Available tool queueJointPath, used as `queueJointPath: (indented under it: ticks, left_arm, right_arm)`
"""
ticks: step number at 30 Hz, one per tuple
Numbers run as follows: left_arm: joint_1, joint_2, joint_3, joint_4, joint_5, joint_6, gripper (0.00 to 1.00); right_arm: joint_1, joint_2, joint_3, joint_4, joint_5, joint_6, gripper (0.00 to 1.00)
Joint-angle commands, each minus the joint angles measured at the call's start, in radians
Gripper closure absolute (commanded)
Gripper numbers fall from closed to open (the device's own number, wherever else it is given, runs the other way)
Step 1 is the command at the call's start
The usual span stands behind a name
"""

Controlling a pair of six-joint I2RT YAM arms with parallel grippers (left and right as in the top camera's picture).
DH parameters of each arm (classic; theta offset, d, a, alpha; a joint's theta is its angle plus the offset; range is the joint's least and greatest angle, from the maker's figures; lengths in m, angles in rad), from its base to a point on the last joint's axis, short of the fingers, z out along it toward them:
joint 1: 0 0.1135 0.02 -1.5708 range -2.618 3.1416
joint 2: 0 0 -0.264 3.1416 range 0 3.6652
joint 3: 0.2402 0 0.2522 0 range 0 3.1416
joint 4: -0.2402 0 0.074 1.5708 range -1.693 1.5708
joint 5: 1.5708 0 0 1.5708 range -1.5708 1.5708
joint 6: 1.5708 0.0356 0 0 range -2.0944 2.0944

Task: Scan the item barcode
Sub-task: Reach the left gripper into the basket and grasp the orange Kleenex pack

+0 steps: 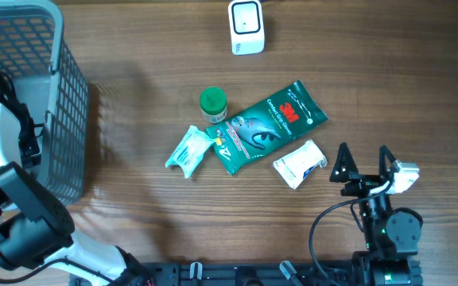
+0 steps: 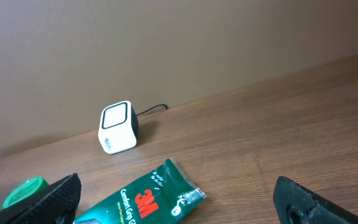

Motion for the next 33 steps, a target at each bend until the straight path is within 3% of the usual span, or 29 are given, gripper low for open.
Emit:
queueJointPath:
  ticks: [1,16,19,25,26,27,33]
  left_arm:
    - [0.011,0.026,0.001,-0.006,-0.003,-0.066,0.00]
    - [0.106,0.112,-0.011,-0.068,-0.003,-0.070,0.00]
    - [0.106,0.128,-0.012,-0.069,-0.003,-0.069,0.06]
    - [0.106,0.142,-0.016,-0.077,-0.003,-0.069,0.66]
    - [0.106,0.142,-0.016,-0.082,-0.003,-0.061,0.85]
    - [0.106,0.142,-0.016,-0.089,-0.003,-0.058,0.96]
    - [0.105,0.138,-0.015,-0.099,-0.003,-0.031,0.96]
  right_arm:
    - [-0.003,-0.001,-0.001,0.003,-0.008,-0.002,0.00]
    - [-0.003,-0.001,-0.001,0.003,-0.008,-0.002,0.00]
    - [-0.003,-0.001,-0.001,0.003,-0.008,-0.002,0.00]
    - [-0.003,-0.001,-0.001,0.003,-0.008,-0.002,0.00]
    - [-0.003,-0.001,-0.001,0.003,-0.008,-0.002,0.00]
    - [-0.003,-0.001,-0.001,0.003,-0.008,-0.002,0.00]
    - [-0.003,-0.001,-0.001,0.003,-0.008,-0.002,0.00]
